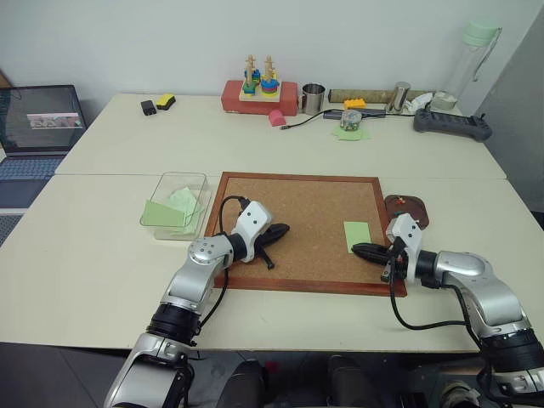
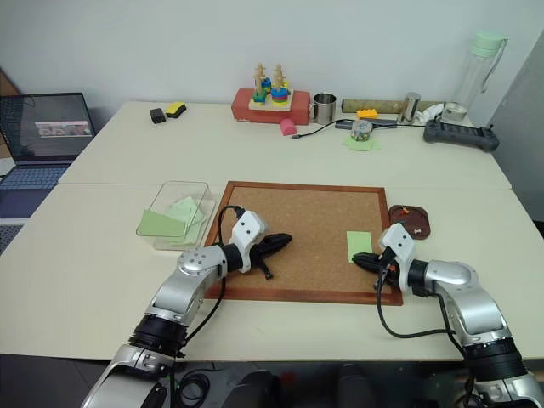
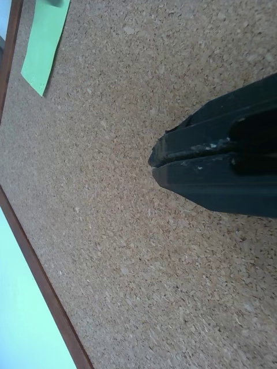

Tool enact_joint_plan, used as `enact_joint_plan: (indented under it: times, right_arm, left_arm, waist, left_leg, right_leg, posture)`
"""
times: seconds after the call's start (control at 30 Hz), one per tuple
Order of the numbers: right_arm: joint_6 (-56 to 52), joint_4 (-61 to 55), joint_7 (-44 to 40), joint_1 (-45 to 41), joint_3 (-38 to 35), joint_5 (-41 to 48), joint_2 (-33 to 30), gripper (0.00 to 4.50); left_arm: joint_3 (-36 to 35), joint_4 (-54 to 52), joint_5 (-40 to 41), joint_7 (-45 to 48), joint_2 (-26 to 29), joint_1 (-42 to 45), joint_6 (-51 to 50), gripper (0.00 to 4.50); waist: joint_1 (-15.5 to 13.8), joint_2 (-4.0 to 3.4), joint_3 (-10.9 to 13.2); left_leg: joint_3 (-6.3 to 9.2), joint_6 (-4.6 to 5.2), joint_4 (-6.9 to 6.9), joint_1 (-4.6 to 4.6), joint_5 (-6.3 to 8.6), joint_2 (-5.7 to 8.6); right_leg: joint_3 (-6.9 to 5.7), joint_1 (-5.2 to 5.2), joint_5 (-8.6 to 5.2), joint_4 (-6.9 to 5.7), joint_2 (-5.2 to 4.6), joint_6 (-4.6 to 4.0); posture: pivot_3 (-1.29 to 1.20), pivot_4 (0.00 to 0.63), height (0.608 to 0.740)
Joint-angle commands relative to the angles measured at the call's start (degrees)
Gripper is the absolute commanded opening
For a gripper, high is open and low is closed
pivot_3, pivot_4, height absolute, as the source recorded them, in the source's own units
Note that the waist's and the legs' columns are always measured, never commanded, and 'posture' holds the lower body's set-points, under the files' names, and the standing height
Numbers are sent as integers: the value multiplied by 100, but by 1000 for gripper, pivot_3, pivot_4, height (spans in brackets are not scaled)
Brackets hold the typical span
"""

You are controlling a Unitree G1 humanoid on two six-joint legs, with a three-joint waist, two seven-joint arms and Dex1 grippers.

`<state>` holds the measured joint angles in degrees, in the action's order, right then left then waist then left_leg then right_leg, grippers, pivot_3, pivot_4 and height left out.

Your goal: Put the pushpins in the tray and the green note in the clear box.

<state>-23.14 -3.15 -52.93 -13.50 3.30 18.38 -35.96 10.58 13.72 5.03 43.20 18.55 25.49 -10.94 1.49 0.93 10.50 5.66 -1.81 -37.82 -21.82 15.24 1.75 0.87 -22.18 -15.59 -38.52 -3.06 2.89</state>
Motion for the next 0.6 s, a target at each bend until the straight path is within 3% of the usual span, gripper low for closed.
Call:
enact_joint_plan:
  times: [0.03,0.33,0.4,0.6]
  right_arm:
    - [9,-681,-170,-320,-318,352,-126,47]
    - [309,-1025,-195,-732,-240,154,-300,47]
    - [714,-960,-130,-834,-149,-155,-304,47]
    - [1534,-748,-44,-982,-17,-647,-204,0]
  left_arm:
    - [131,156,-103,10,-7,-128,-127,0]
    - [-5,134,30,-54,-106,-47,-179,0]
    - [-297,-256,453,-3,-146,-41,-547,0]
    - [-1332,-2319,2844,366,-3,-388,-2645,1058]
  waist:
    - [0,0,0]
    - [-14,0,0]
    - [-13,0,0]
    - [32,14,9]
  left_leg:
    - [0,0,0,0,0,0]
    - [6,0,-1,0,0,1]
    - [5,0,-2,0,0,1]
    - [6,-2,1,-10,0,-9]
  right_leg:
    - [0,0,0,0,0,0]
    - [-5,5,0,5,0,1]
    - [-4,5,0,5,-1,0]
    - [-6,-10,0,0,1,0]
  posture:
    - [0,150,740]
    - [0,150,740]
    - [0,150,740]
    - [0,150,740]
